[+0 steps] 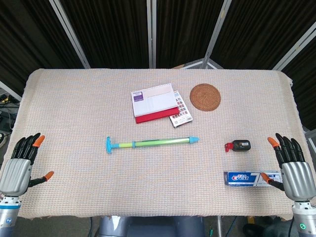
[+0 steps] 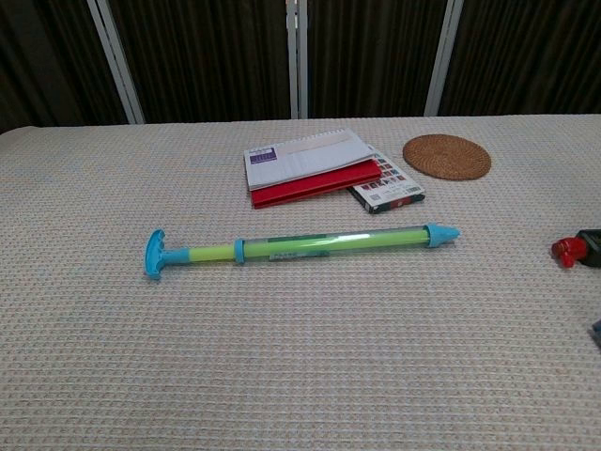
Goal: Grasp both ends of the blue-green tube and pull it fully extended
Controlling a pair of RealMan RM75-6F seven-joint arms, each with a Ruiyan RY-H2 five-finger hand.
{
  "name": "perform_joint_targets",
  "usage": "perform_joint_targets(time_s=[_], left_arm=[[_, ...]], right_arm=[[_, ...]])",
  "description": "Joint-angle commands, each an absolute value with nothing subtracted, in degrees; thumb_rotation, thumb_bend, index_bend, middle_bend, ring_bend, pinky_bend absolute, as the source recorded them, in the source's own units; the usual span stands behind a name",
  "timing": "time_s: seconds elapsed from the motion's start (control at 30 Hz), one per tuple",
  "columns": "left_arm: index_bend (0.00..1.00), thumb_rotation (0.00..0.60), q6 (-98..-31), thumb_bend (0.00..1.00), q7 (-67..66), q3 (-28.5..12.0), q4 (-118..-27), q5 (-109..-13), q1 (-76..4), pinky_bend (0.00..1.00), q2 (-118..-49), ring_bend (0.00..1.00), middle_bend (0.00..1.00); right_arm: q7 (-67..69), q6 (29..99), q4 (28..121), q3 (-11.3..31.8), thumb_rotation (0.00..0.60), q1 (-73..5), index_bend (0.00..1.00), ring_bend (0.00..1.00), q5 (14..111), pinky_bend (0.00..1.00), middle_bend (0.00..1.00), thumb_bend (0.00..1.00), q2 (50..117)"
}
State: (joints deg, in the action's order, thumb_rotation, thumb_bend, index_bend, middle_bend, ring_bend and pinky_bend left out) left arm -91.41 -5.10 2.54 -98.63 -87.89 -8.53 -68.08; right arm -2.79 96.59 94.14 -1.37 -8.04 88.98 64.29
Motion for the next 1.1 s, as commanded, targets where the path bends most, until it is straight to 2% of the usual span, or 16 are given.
perform_joint_targets(time_s=[0.03, 0.23, 0.27, 0.3, 0.33, 0.37, 0.4, 0.43, 0.5, 0.53, 0.7, 0.87, 0.97, 1.03, 1.1], left_arm=[[0.0, 0.6, -90.81, 0.0, -4.73, 2.17, -98.28, -87.54, -8.39, 0.0, -68.15, 0.0, 0.0], [0.0, 0.6, -90.22, 0.0, -5.01, 1.91, -98.0, -87.44, -8.01, 0.0, -68.23, 0.0, 0.0], [0.0, 0.6, -90.19, 0.0, -5.03, 1.86, -98.01, -87.47, -7.96, 0.0, -68.22, 0.0, 0.0], [0.0, 0.6, -90.13, 0.0, -5.05, 1.77, -98.04, -87.52, -7.9, 0.0, -68.21, 0.0, 0.0], [0.0, 0.6, -90.05, 0.0, -5.06, 1.71, -98.05, -87.52, -7.88, 0.0, -68.21, 0.0, 0.0], [0.0, 0.6, -89.95, 0.0, -5.07, 1.62, -98.04, -87.5, -7.88, 0.0, -68.22, 0.0, 0.0], [0.0, 0.6, -89.72, 0.0, -5.15, 1.45, -97.97, -87.44, -7.94, 0.0, -68.27, 0.0, 0.0], [0.0, 0.6, -89.52, 0.0, -5.22, 1.33, -97.88, -87.37, -8.0, 0.0, -68.3, 0.0, 0.0], [0.0, 0.6, -88.76, 0.0, -5.58, 1.04, -97.61, -87.01, -8.25, 0.0, -68.45, 0.0, 0.0], [0.0, 0.6, -88.39, 0.0, -5.77, 0.92, -97.45, -86.79, -8.37, 0.0, -68.52, 0.0, 0.0], [0.0, 0.6, -86.12, 0.0, -7.07, 0.13, -96.72, -84.99, -9.03, 0.0, -68.96, 0.0, 0.0], [0.0, 0.6, -84.23, 0.0, -8.09, -0.63, -96.01, -83.21, -9.59, 0.0, -69.61, 0.0, 0.0], [0.0, 0.6, -83.16, 0.0, -8.29, -0.78, -95.48, -82.36, -9.73, 0.0, -70.09, 0.0, 0.0], [0.0, 0.6, -82.44, 0.0, -8.24, -0.74, -95.1, -81.81, -9.77, 0.0, -70.34, 0.0, 0.0], [0.0, 0.6, -81.69, 0.0, -8.48, -0.9, -94.49, -81.08, -9.9, 0.0, -70.7, 0.0, 0.0]], right_arm=[[-3.07, 96.19, 94.2, -1.04, 0.6, -7.77, 0.0, 0.0, 88.89, 0.0, 0.0, 0.0, 64.53], [-2.55, 94.74, 93.69, -0.56, 0.6, -7.74, 0.0, 0.0, 89.03, 0.0, 0.0, 0.0, 65.13], [-2.19, 94.32, 93.61, -0.44, 0.6, -7.89, 0.0, 0.02, 89.0, 0.0, 0.04, 0.0, 65.31], [-1.75, 93.46, 93.5, -0.2, 0.6, -8.29, 0.0, 0.13, 88.93, 0.04, 0.16, 0.0, 65.57], [-1.55, 92.6, 93.38, 0.0, 0.6, -8.78, 0.0, 0.32, 88.96, 0.15, 0.35, 0.0, 65.77], [-1.58, 91.61, 93.14, 0.31, 0.6, -9.48, 0.0, 0.47, 89.08, 0.27, 0.49, 0.0, 65.99], [-1.91, 89.95, 92.63, 0.87, 0.6, -10.82, 0.0, 0.69, 89.46, 0.5, 0.67, 0.0, 66.33], [-2.02, 88.25, 92.46, 1.18, 0.6, -11.94, 0.0, 0.82, 89.57, 0.72, 0.78, 0.0, 66.54], [-2.38, 83.6, 92.56, 2.37, 0.6, -15.13, 0.0, 0.93, 89.31, 0.94, 0.88, 0.0, 67.1], [-2.62, 81.43, 92.64, 2.96, 0.6, -16.65, 0.0, 0.97, 89.11, 0.99, 0.92, 0.0, 67.35], [-4.59, 67.91, 93.53, 6.43, 0.6, -25.49, 0.01, 1.0, 85.69, 1.0, 0.99, 0.0, 69.06], [-7.42, 54.64, 91.3, 9.91, 0.6, -34.23, 0.09, 1.0, 79.25, 1.0, 1.0, 0.02, 73.8], [-10.1, 49.24, 88.0, 11.73, 0.6, -38.33, 0.16, 1.0, 74.11, 1.0, 1.0, 0.06, 78.03], [-11.1, 47.55, 86.31, 12.47, 0.6, -39.9, 0.26, 1.0, 71.82, 1.0, 1.0, 0.09, 80.07], [-12.3, 45.98, 84.25, 13.07, 0.6, -41.55, 0.3, 1.0, 69.3, 1.0, 1.0, 0.12, 82.51]])
